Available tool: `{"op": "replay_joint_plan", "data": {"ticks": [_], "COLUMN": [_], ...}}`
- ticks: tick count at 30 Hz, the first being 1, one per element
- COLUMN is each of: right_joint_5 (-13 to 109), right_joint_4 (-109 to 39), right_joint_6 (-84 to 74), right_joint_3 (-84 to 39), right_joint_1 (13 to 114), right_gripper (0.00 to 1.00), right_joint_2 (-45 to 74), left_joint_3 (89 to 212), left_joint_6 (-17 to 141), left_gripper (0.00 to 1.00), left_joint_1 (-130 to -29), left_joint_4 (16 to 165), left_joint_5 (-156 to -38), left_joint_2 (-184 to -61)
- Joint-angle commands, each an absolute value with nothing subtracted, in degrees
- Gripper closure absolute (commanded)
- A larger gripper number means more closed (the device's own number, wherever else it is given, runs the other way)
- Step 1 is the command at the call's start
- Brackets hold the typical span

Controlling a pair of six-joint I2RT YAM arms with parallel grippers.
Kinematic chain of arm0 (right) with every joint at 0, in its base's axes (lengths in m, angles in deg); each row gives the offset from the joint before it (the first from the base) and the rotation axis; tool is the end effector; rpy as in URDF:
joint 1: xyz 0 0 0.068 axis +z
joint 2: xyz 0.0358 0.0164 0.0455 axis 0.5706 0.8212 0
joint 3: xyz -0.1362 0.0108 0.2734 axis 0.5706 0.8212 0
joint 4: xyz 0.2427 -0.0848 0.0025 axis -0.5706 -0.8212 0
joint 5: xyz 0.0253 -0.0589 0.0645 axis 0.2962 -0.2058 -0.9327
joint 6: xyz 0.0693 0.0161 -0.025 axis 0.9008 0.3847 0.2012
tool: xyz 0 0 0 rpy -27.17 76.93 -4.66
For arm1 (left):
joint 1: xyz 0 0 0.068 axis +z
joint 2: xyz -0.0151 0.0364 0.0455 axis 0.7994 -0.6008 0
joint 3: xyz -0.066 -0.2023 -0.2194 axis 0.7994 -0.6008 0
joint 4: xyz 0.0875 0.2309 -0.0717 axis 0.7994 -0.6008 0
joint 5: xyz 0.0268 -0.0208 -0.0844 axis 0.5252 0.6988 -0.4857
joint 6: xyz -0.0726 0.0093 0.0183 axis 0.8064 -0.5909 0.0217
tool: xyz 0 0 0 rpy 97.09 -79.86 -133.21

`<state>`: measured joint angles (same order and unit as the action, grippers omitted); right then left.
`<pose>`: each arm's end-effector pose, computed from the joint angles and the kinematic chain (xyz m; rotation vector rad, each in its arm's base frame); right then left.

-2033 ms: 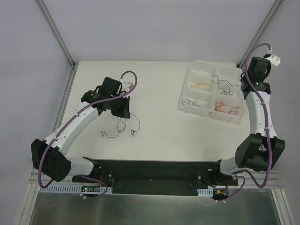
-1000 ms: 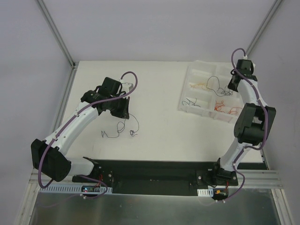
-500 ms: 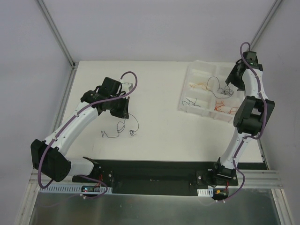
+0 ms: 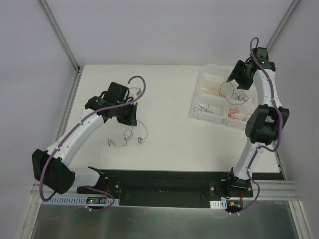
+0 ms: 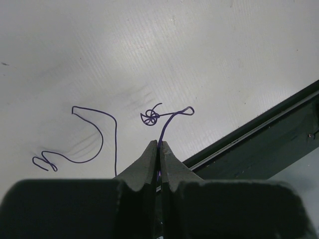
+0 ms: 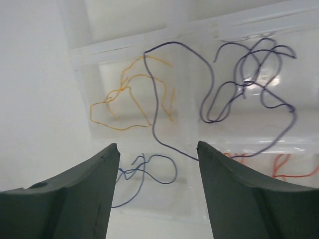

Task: Untangle the cables

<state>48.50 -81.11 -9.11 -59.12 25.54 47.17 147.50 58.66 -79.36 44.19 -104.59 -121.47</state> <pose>0.4690 -0.0679 0.3378 0.1878 2.3945 0.1059 0.2357 -0.1360 0.3377 0.5253 2.4144 -0.6034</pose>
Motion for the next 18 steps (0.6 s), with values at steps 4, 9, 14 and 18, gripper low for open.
{"op": "replay_joint_plan", "data": {"ticks": [4,9,14,18], "right_joint_5": [49.24,54.41,63.99,67.35], "right_joint_4": [-75.21,-70.37,-68.51,-70.36], "right_joint_6": [3.20,0.92,0.30,0.21], "right_joint_3": [-57.45,-56.83,-56.91,-59.20], "right_joint_1": [30.57,33.91,34.71,34.71], "right_gripper": [0.40,0.50,0.55,0.55], "right_joint_2": [51.12,52.96,54.19,56.65], "left_joint_3": [148.08,147.90,148.16,148.34], "left_joint_6": [57.64,57.55,57.20,56.93], "left_gripper": [1.00,1.00,1.00,1.00], "left_joint_1": [-79.53,-79.53,-79.53,-79.53], "left_joint_4": [43.57,43.22,42.78,42.43], "left_joint_5": [-105.54,-105.27,-104.84,-104.31], "left_joint_2": [-118.99,-118.38,-118.20,-118.11]}}
